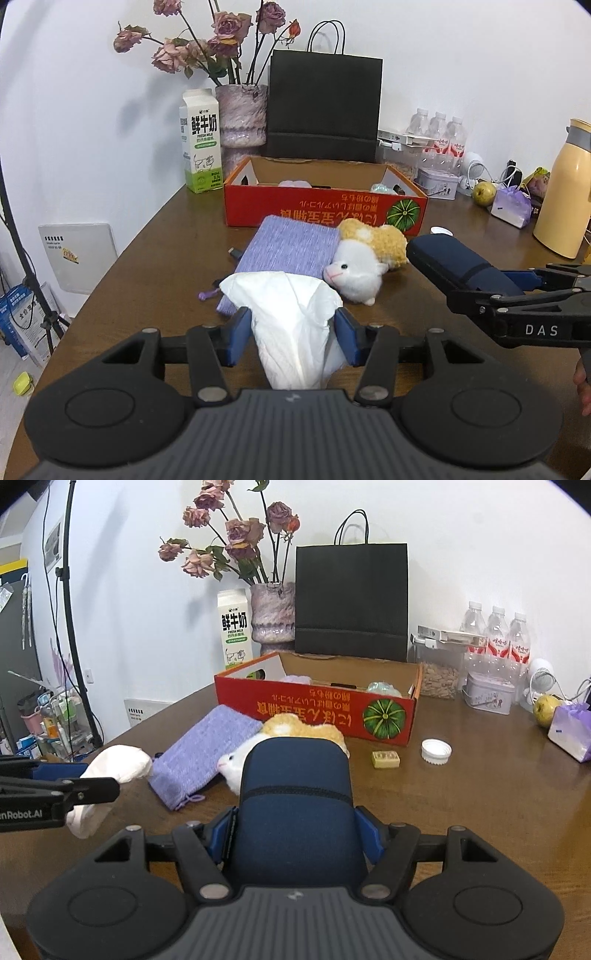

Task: Organize objects
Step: 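Lift the white cloth with the left gripper while the right gripper lifts the navy case, then carry the white cloth and navy case over the cardboard box with both grippers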

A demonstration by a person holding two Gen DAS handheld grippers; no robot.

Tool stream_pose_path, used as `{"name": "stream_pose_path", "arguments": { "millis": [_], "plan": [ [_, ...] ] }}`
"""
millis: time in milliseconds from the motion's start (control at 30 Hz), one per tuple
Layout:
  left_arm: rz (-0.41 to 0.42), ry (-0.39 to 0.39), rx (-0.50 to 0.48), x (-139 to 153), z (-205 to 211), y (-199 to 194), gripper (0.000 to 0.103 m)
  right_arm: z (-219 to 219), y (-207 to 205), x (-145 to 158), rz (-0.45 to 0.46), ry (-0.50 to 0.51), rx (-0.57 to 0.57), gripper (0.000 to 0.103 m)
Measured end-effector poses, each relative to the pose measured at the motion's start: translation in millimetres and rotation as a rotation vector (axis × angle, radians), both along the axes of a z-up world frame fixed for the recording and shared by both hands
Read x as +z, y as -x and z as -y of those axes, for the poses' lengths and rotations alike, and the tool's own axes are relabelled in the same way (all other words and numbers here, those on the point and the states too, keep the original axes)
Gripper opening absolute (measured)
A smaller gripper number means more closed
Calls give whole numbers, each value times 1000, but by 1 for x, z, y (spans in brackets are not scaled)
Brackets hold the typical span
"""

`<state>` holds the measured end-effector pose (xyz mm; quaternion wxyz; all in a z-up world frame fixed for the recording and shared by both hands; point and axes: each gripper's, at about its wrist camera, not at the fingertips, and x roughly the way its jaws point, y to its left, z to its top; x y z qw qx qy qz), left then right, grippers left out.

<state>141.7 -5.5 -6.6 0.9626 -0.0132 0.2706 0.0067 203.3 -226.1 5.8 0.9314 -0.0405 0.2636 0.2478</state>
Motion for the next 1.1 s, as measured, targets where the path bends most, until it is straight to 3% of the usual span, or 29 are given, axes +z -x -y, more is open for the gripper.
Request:
{"name": "stream_pose_path", "arguments": {
  "millis": [1100],
  "plan": [
    [29,5,-20,23,6,-114,51,-23,-89,19,33,-38,-30,66]
  ]
}}
